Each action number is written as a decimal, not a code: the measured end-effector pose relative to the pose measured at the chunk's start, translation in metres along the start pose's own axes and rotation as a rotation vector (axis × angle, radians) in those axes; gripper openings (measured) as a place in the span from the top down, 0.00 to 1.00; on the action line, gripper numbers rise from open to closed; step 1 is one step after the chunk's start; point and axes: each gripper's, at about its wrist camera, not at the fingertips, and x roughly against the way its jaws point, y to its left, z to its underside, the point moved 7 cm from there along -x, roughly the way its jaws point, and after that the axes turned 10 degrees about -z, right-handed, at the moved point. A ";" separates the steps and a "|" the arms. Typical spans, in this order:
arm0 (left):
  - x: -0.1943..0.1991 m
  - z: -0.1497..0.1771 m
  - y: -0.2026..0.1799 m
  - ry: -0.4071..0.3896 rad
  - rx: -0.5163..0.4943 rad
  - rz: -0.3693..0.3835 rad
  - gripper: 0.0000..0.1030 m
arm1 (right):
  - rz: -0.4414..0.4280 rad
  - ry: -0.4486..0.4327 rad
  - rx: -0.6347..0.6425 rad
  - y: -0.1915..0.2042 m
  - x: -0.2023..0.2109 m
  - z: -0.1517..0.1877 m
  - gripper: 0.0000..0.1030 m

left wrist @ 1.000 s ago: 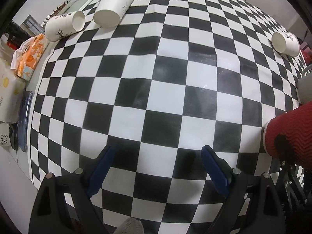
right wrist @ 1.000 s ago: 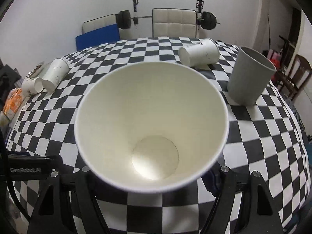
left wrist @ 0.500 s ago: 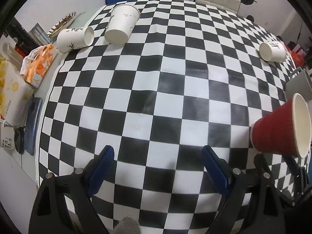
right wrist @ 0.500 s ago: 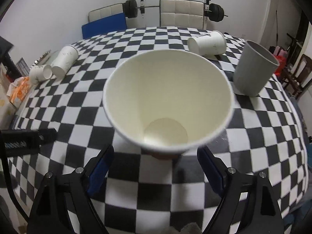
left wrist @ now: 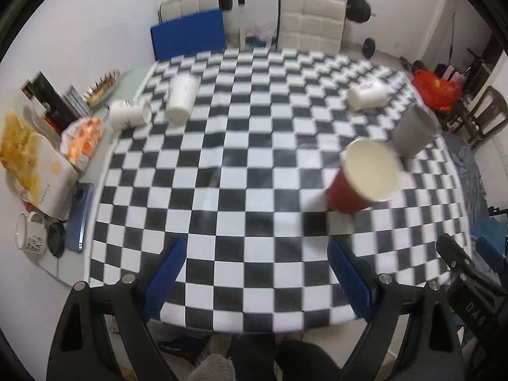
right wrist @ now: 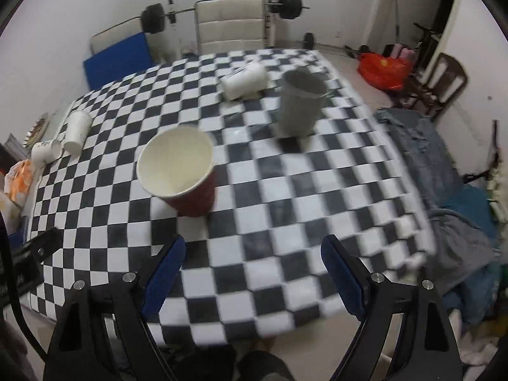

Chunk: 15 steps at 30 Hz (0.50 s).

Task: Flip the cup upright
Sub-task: 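Lower the red cup rim-up onto the table with the right gripper, then open the right gripper and withdraw it from the upright red cup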

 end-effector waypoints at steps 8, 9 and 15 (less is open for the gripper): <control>0.117 -0.005 -0.006 -0.123 0.052 0.000 0.12 | 0.008 -0.030 0.078 -0.007 0.117 -0.028 0.14; 0.128 -0.005 -0.006 -0.134 0.054 -0.003 0.12 | -0.004 -0.045 0.078 -0.008 0.132 -0.031 0.14; 0.176 -0.002 -0.005 -0.179 0.071 -0.021 0.12 | -0.032 -0.113 0.085 -0.014 0.197 -0.047 0.13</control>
